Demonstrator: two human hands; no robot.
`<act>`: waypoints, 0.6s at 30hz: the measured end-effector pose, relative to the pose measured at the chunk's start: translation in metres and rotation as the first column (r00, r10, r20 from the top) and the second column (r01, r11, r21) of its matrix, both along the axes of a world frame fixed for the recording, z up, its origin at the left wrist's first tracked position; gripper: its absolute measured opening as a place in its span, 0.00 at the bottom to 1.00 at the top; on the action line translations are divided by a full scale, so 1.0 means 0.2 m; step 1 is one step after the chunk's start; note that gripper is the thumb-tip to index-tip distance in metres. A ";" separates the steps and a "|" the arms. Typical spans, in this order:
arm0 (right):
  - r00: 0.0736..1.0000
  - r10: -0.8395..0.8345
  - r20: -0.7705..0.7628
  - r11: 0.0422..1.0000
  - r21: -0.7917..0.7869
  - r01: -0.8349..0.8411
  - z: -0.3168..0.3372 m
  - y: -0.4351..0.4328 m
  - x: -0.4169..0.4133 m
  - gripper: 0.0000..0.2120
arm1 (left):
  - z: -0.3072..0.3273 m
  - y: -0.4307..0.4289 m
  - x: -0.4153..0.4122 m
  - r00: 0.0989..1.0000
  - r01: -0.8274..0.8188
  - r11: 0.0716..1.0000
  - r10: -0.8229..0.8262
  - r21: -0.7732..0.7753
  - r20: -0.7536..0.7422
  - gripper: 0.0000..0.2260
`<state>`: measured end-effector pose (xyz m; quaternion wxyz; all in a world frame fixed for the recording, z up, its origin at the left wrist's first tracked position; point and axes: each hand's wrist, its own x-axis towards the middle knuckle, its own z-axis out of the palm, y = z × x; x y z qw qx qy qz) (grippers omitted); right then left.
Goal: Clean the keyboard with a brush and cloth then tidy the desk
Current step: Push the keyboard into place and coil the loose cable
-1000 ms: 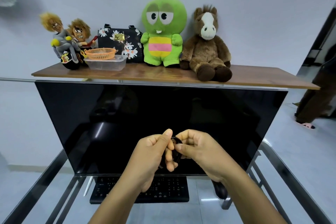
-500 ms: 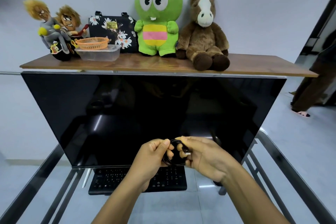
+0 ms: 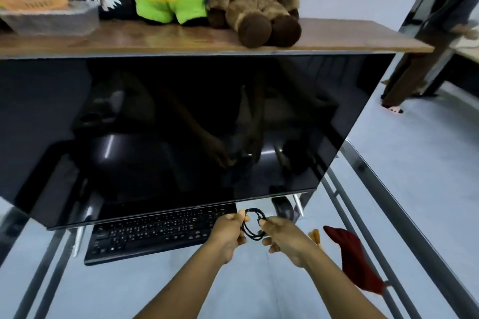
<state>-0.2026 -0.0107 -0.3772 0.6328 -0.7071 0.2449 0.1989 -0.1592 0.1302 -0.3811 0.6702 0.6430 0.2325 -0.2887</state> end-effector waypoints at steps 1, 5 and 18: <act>0.999 -0.034 0.004 0.999 0.015 0.034 -0.04 0.00 0.01 0.10 | -0.03 -0.02 0.01 0.999 -0.028 0.999 0.027 -0.017 -0.022 0.13; 0.977 -0.211 0.032 0.977 -0.035 0.212 -0.20 -0.03 0.06 0.08 | -0.18 -0.10 0.04 0.992 -0.085 0.996 0.082 -0.017 -0.096 0.07; 0.982 0.157 0.109 0.651 -0.759 -0.020 -0.45 -0.04 0.29 0.07 | -0.30 -0.14 0.22 0.694 0.454 0.461 -0.720 0.762 0.022 0.04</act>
